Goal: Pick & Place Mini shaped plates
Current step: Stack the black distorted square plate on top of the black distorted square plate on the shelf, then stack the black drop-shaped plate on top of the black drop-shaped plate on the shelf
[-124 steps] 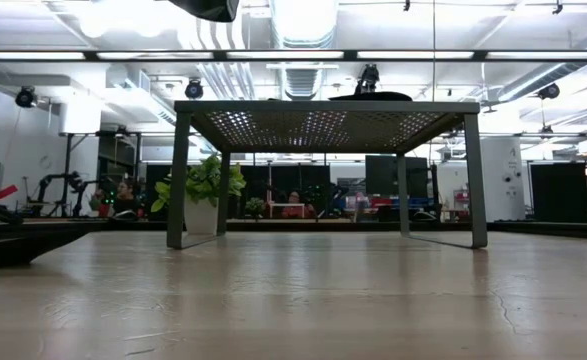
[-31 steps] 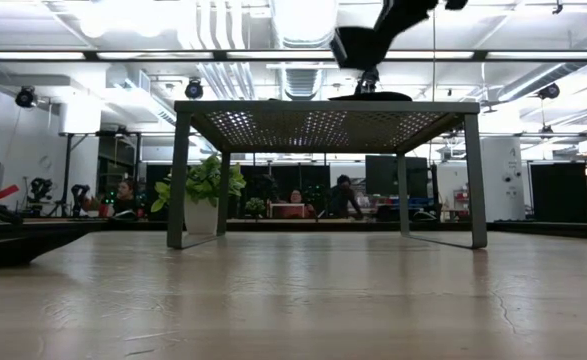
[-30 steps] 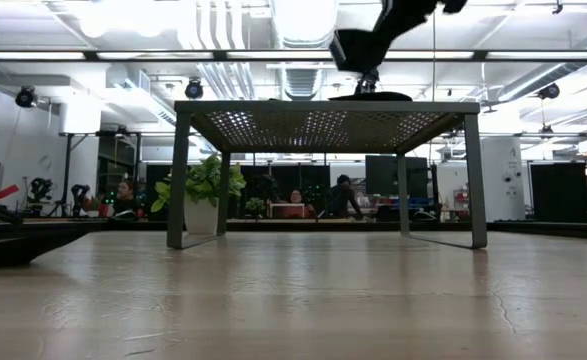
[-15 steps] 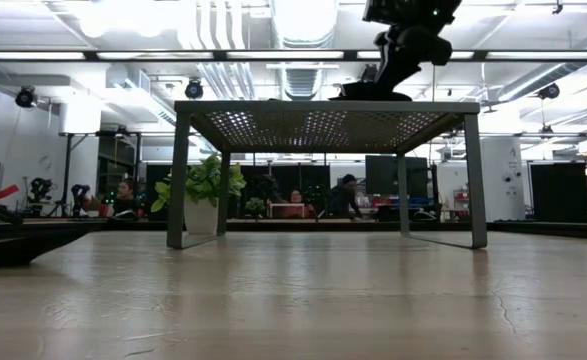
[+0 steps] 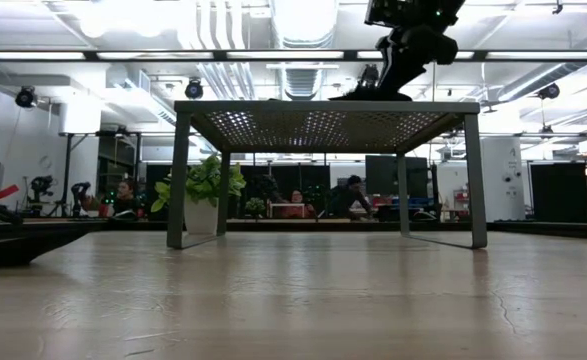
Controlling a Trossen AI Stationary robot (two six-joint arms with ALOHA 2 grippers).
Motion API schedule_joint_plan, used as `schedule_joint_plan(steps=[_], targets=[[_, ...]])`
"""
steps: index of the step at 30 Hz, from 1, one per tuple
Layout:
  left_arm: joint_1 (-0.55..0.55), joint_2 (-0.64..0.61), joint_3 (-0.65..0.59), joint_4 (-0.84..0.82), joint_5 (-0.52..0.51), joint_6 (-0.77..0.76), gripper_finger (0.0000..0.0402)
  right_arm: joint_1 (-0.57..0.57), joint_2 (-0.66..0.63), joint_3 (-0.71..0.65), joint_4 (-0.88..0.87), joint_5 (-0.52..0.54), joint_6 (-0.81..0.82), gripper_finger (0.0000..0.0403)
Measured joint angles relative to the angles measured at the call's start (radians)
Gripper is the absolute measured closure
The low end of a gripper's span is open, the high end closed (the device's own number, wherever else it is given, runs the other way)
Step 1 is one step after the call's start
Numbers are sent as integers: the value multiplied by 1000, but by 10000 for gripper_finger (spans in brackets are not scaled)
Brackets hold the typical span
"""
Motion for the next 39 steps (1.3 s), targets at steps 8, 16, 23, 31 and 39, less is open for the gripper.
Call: schedule_joint_plan(steps=[8,16,23,31,39], targets=[[0,0,0,-18,0,-16,216,2,-3,8,-3,-4,27,297],[0,0,-29,-142,0,-154,217,70,-48,75,-35,-115,175,249],[0,0,-176,-151,30,-379,218,203,-100,76,-42,-168,273,252],[-11,0,-288,-147,35,-563,218,317,-136,75,-54,-167,383,276],[-15,3,-401,-144,48,-672,218,389,-126,71,-66,-167,400,293]])
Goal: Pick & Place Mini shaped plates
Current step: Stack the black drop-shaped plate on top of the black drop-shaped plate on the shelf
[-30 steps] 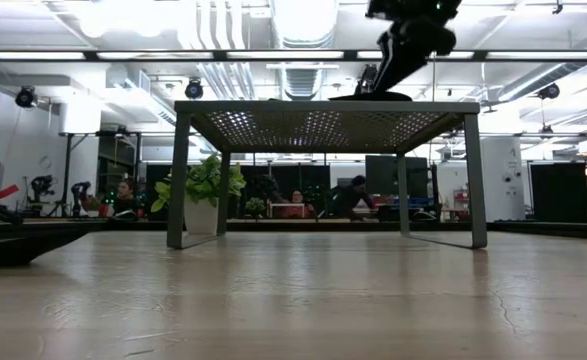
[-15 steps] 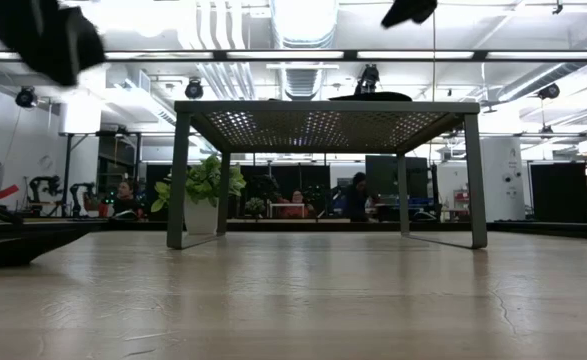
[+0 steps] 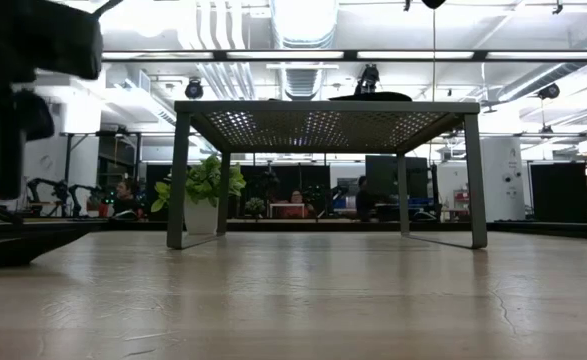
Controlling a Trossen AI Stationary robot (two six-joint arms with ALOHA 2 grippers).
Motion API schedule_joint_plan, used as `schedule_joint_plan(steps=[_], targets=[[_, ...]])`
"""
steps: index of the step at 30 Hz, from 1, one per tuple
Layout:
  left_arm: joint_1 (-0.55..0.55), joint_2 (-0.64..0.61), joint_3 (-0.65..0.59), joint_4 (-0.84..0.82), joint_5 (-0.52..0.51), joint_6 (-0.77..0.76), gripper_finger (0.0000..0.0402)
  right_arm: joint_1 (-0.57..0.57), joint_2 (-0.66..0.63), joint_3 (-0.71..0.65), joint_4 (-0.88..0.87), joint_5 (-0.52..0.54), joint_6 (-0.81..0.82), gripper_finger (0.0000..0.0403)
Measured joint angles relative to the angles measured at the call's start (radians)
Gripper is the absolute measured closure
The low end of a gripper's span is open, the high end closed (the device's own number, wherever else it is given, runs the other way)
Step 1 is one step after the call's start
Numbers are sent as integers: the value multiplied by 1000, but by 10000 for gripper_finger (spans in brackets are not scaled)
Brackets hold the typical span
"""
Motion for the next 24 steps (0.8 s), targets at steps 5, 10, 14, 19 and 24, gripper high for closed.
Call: schedule_joint_plan(steps=[5,10,14,19,24], targets=[[-12,0,-51,198,20,69,218,30,0,0,0,1,21,302],[-19,0,-54,371,56,111,218,46,0,0,0,0,22,311],[-61,12,-54,368,91,113,218,46,0,-4,0,1,22,319],[-106,30,-54,384,87,18,218,48,0,-6,1,0,22,328],[-140,77,-54,385,82,-4,218,49,6,-7,1,0,27,335]])
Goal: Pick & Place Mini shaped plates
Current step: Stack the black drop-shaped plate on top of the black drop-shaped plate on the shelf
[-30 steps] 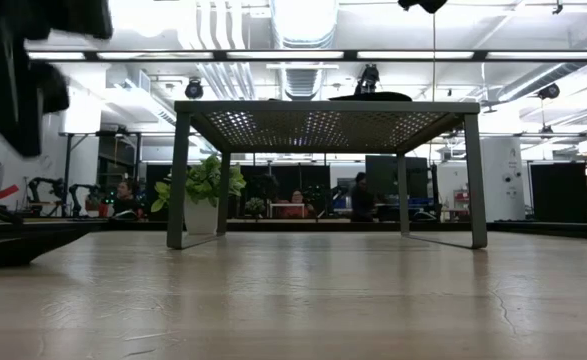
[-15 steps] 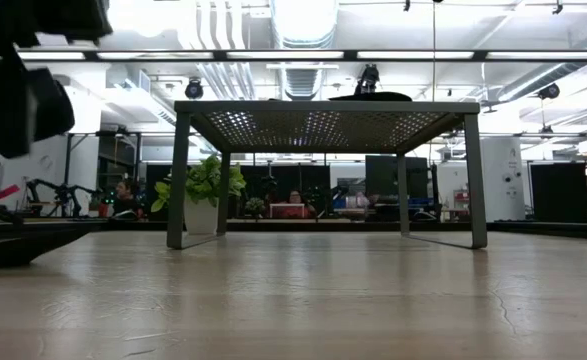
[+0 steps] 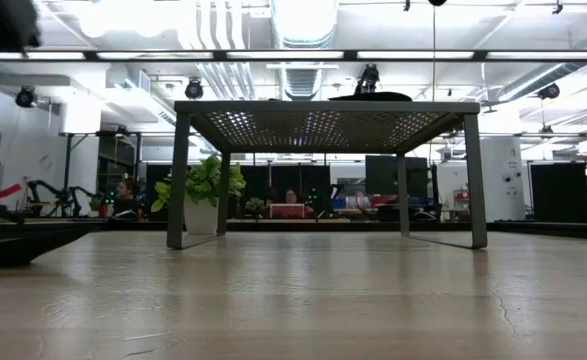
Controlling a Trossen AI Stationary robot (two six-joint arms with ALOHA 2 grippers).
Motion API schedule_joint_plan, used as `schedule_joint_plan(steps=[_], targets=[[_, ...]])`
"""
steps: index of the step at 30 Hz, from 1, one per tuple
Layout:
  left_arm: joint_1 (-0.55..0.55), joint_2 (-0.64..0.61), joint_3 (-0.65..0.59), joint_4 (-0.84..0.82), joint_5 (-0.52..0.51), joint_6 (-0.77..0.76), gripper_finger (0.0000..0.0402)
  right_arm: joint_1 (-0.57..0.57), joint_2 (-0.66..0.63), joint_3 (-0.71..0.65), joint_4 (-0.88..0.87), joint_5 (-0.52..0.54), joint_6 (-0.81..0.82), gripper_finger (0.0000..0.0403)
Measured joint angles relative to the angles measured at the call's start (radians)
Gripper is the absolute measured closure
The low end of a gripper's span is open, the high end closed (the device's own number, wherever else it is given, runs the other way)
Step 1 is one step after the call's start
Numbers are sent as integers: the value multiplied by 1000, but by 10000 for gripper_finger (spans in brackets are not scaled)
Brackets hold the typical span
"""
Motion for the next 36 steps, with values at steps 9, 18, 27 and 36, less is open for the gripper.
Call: schedule_joint_plan(steps=[9,18,27,36], targets=[[2,116,0,3,-49,80,218,2,0,0,15,0,14,326],[3,139,0,29,-69,54,229,2,0,0,18,0,14,337],[3,140,0,127,-49,91,360,2,0,-2,17,0,19,343],[4,139,0,137,-43,89,401,2,0,-11,16,0,22,342]])
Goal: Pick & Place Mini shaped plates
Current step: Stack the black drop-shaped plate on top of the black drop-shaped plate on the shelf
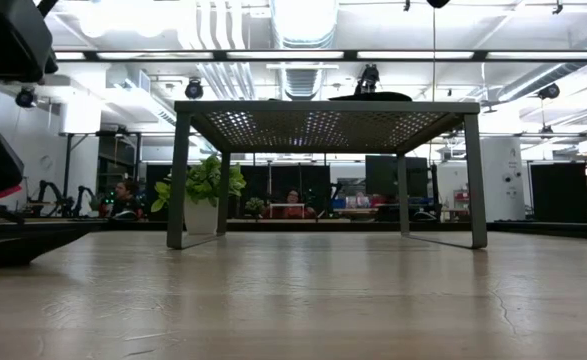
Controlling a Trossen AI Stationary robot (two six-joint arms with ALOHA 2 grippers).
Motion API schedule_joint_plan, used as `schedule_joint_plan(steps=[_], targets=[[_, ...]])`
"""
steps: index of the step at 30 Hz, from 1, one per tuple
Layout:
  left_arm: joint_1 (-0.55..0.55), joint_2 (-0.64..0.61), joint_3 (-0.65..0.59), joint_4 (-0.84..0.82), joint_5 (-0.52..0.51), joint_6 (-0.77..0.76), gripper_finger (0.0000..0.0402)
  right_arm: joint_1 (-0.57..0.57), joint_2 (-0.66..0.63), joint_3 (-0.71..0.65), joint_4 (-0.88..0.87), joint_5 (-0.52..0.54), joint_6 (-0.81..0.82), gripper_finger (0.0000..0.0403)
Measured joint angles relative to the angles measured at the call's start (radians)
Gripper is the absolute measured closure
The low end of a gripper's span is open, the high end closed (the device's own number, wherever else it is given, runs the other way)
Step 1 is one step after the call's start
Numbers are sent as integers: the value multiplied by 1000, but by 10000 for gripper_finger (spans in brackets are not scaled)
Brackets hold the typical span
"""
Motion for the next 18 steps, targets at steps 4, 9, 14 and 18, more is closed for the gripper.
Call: schedule_joint_plan(steps=[4,9,14,18], targets=[[0,-1,0,14,-36,18,385,0,0,-6,1,0,0,346],[0,4,0,39,-64,65,335,0,0,-26,2,0,12,344],[-1,41,0,55,-49,91,284,2,0,-37,-1,0,19,341],[-1,53,0,57,-34,102,270,2,-1,-37,1,0,17,345]])
